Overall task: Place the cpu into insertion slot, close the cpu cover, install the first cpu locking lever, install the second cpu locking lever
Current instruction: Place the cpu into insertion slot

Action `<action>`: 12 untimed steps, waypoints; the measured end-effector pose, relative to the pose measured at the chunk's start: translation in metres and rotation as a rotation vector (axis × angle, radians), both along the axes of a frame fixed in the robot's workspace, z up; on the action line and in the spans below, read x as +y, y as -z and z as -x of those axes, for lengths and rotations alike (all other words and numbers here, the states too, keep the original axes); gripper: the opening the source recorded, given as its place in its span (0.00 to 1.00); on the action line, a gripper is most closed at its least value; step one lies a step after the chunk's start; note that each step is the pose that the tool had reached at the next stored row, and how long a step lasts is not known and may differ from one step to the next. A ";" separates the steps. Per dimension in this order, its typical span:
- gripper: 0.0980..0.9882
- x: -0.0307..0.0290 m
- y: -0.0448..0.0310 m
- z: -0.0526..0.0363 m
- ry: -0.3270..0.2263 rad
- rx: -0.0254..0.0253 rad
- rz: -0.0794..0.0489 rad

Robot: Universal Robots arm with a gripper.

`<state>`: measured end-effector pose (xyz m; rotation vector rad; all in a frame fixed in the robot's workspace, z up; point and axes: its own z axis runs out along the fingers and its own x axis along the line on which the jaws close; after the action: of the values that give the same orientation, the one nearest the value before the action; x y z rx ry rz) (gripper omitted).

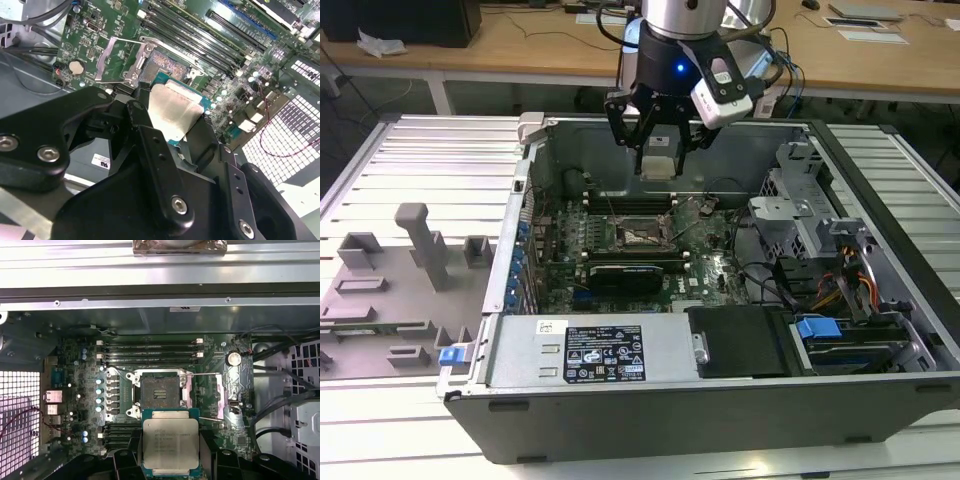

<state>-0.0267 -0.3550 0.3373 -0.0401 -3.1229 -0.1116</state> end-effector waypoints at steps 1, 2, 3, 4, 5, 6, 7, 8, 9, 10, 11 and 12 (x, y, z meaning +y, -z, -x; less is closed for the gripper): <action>0.50 0.0006 0.0014 0.0002 0.000 -0.0001 0.002; 0.50 0.0020 0.0035 0.0004 0.000 -0.0004 0.006; 0.50 0.0036 0.0058 0.0006 0.000 -0.0006 0.010; 0.50 0.0045 0.0072 0.0007 0.000 -0.0007 0.012; 0.50 0.0052 0.0083 0.0008 0.000 -0.0009 0.013; 0.50 0.0067 0.0104 0.0013 0.000 -0.0014 0.015; 0.50 0.0082 0.0125 0.0019 0.000 -0.0020 0.015; 0.50 0.0091 0.0137 0.0022 0.000 -0.0025 0.016; 0.50 0.0100 0.0148 0.0026 0.000 -0.0029 0.016; 0.50 0.0109 0.0160 0.0030 0.000 -0.0036 0.017; 0.50 0.0120 0.0177 0.0035 0.000 -0.0043 0.018; 0.50 0.0131 0.0203 0.0041 0.000 -0.0051 0.018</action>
<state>-0.0308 -0.3419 0.3170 -0.0402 -3.1291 -0.0831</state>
